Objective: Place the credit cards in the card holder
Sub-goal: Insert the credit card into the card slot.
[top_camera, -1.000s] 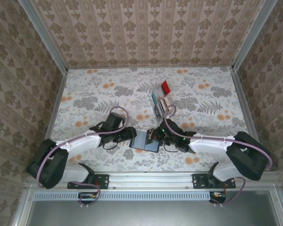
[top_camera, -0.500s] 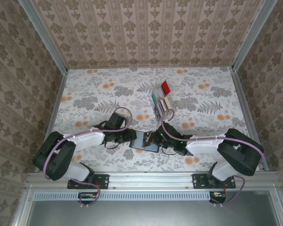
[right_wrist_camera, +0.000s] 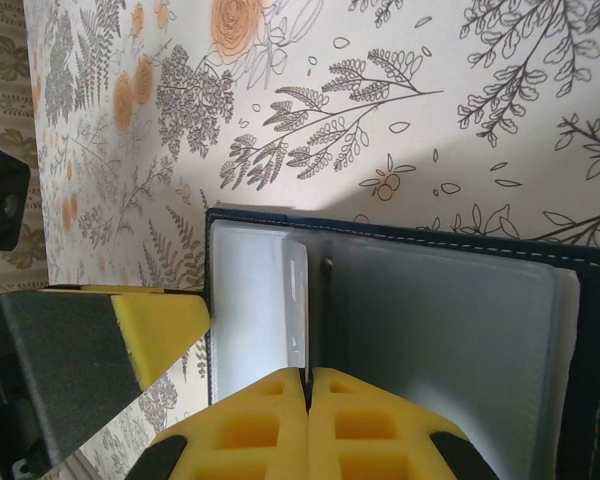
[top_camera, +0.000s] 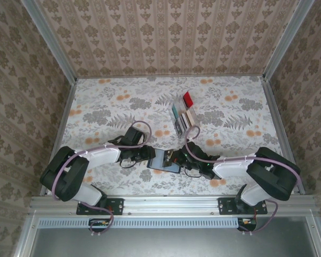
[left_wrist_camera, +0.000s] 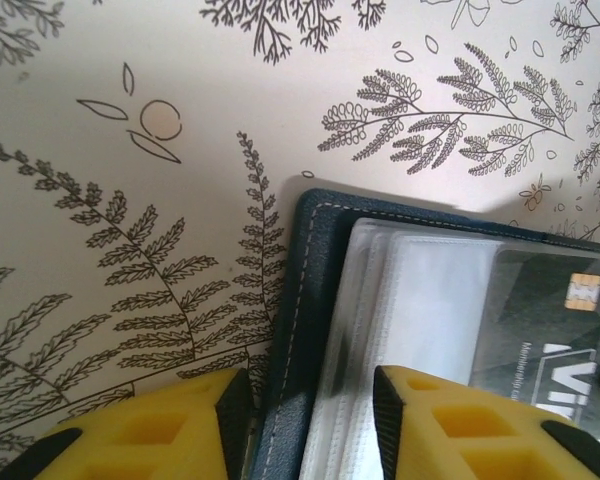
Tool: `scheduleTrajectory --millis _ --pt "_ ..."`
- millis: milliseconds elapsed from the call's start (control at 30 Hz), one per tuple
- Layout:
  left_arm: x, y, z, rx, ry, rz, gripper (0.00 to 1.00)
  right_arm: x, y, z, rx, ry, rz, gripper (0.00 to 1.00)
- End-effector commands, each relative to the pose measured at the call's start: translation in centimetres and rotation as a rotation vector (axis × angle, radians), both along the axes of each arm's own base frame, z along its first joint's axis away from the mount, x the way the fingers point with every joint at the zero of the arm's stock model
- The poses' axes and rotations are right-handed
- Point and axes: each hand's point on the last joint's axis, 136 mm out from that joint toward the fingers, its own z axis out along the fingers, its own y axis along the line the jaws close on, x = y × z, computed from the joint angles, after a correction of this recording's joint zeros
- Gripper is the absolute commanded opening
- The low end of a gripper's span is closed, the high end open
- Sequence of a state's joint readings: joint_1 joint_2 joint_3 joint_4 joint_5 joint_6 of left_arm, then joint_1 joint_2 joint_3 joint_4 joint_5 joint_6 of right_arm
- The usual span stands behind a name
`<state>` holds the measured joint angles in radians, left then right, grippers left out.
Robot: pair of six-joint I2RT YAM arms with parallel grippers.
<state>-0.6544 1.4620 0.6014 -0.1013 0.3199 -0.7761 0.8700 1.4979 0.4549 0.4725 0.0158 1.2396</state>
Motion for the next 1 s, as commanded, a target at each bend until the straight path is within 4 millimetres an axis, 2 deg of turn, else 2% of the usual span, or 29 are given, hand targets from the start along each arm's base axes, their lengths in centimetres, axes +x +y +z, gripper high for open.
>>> scheduleTrajectory --millis 0,200,333,533,800,967 --pt "-0.8 -0.7 -0.7 0.004 0.023 -0.054 0.38 -0.1 0.3 -1.4 0.005 0.029 -0.014 0.00" --pt "-1.2 -0.5 -1.4 0.025 0.038 -0.055 0.30 -0.1 2.2 -2.0 0.013 0.039 0.035 0.00" --pt "-1.2 -0.5 -1.4 0.032 0.037 -0.050 0.27 -0.1 2.7 -2.3 0.023 0.047 0.042 0.00" --pt "-1.1 -0.3 -1.4 0.049 0.034 -0.044 0.26 -0.1 1.9 -1.8 0.015 0.039 0.017 0.00" --pt "-1.0 -0.1 -1.2 0.057 0.024 -0.034 0.25 -0.5 -1.4 -1.0 -0.075 0.021 -0.057 0.00" --pt "-0.9 -0.3 -1.2 0.054 0.026 -0.038 0.25 -0.8 -0.2 -1.0 -0.051 0.041 -0.015 0.00"
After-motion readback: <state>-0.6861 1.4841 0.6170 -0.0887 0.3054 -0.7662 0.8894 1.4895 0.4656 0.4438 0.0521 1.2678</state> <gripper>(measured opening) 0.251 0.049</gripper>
